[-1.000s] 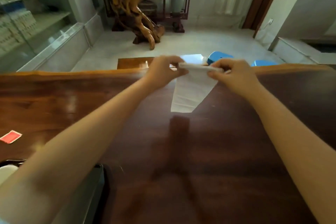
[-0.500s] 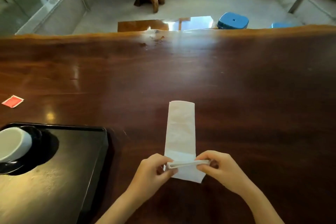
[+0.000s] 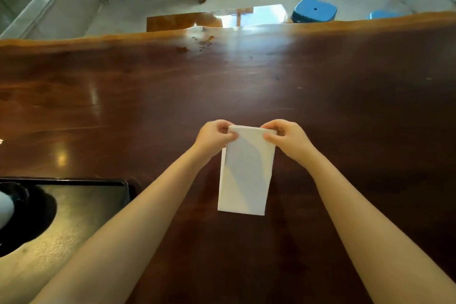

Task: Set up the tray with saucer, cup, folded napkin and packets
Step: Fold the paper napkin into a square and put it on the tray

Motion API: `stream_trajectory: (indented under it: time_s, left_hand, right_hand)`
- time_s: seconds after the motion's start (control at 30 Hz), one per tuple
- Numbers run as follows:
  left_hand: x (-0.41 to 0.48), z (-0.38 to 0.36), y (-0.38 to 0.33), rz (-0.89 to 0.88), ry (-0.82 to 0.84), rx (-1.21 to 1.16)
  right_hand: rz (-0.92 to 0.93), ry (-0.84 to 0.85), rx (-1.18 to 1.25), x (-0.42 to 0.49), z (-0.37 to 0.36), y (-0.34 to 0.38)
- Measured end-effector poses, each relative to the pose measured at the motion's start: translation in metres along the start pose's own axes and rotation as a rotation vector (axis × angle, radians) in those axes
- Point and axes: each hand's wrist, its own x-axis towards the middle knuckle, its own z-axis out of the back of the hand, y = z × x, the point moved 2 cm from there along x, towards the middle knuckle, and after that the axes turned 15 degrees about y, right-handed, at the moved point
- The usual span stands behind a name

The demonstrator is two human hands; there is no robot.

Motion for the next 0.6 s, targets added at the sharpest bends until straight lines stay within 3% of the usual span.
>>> stream_trajectory:
  time_s: [0.27,0.6]
  left_hand:
    - [0.064,0.005,0.044,0.153,-0.001,0.188]
    - [0.063,-0.002,0.065,0.068,-0.195,0.089]
  right_hand:
    - [-0.151,-0.004,-0.159,0.059,-0.020,-0.047]
    - [0.013,-0.136,-0.133,0.068,-0.039,-0.055]
